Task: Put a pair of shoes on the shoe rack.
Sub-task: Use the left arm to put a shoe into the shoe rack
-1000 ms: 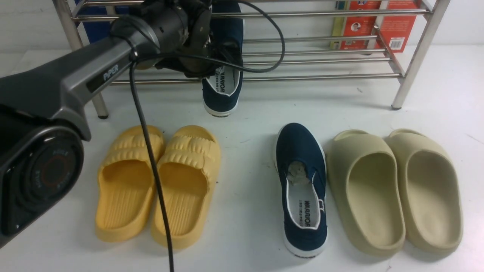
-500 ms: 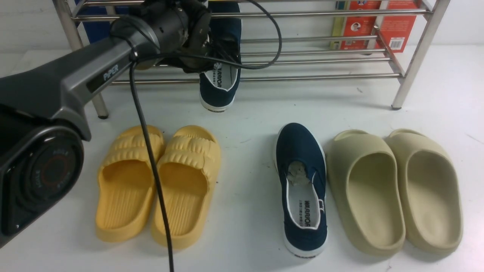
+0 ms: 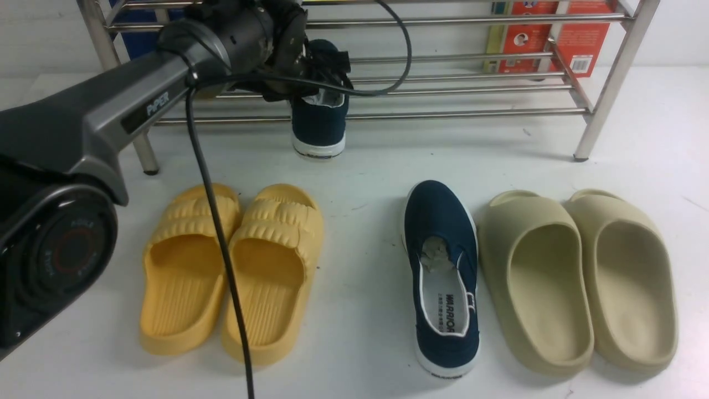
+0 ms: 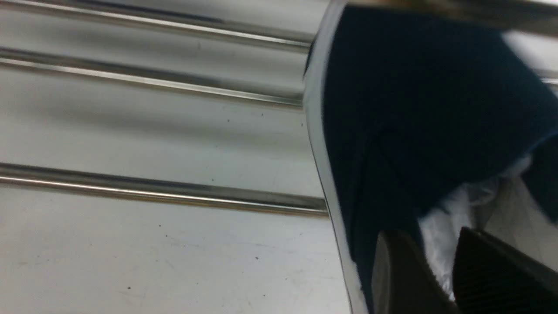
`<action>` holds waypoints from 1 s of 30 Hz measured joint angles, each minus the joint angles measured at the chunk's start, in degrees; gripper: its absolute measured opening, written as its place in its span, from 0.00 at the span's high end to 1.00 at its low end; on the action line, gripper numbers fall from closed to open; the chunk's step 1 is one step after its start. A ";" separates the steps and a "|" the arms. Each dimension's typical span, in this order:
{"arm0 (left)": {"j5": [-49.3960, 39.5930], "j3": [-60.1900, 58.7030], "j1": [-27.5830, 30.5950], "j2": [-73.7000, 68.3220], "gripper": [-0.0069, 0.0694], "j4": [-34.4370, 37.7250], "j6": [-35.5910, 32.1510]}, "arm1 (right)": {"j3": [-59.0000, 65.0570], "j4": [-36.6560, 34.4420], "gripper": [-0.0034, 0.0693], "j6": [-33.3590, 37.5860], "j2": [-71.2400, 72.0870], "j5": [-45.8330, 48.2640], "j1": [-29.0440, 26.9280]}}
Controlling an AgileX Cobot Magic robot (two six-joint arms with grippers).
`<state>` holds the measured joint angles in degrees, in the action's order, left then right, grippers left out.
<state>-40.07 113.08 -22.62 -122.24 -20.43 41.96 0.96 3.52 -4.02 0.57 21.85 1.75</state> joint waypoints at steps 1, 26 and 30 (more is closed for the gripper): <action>0.00 0.00 0.00 0.29 0.62 0.16 0.05 | 0.00 0.00 0.62 0.00 0.00 0.00 0.00; -14.13 -10.88 -2.58 14.68 0.93 12.86 -12.86 | 0.00 0.00 0.62 0.00 0.00 0.00 0.00; -10.65 -21.14 -8.12 20.23 0.93 12.92 -13.99 | 0.00 0.00 0.62 0.00 0.00 0.00 0.00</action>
<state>-50.72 91.95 -30.74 -102.01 -7.51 27.98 0.96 3.52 -4.02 0.57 21.85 1.75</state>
